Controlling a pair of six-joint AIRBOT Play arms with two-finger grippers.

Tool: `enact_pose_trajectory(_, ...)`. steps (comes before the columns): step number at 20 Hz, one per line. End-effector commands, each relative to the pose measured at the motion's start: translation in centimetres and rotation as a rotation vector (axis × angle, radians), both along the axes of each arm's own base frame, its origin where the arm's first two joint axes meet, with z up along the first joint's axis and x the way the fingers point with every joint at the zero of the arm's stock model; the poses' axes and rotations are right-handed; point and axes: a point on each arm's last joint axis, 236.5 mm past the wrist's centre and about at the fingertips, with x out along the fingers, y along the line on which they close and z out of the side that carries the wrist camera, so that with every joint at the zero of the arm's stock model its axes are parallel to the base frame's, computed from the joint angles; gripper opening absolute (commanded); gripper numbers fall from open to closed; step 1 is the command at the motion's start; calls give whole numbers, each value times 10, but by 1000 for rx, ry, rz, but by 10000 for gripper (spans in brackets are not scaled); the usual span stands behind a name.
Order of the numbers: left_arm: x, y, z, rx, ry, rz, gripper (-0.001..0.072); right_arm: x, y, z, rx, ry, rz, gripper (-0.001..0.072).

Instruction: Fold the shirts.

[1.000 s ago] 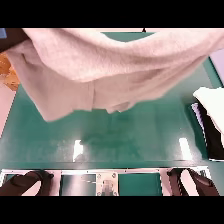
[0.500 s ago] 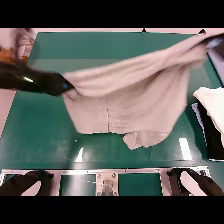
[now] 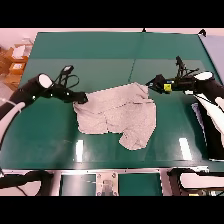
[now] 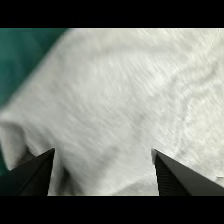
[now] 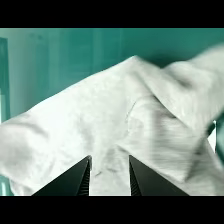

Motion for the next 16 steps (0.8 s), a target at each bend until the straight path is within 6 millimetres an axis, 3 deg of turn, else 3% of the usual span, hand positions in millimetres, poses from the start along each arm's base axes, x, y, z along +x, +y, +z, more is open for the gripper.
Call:
enact_pose_trajectory(1,16,36,20,187,-1,-69,695,-19,-42,-12,-11,80,5,303)
enact_pose_trajectory(3,2,63,34,295,85,-57,695,-50,-77,-14,-46,154,18,408)
enact_pose_trajectory(6,-20,68,36,316,185,-66,695,-88,-103,-40,-23,268,-45,424)
enact_pose_trajectory(11,-36,68,34,307,268,-34,695,-138,-71,-92,37,434,-30,418)
enact_pose_trajectory(13,-47,60,36,268,322,-25,695,-148,-54,-105,31,466,1,376)
enact_pose_trajectory(16,-65,32,36,187,386,-54,694,-150,-35,-117,7,479,48,341)
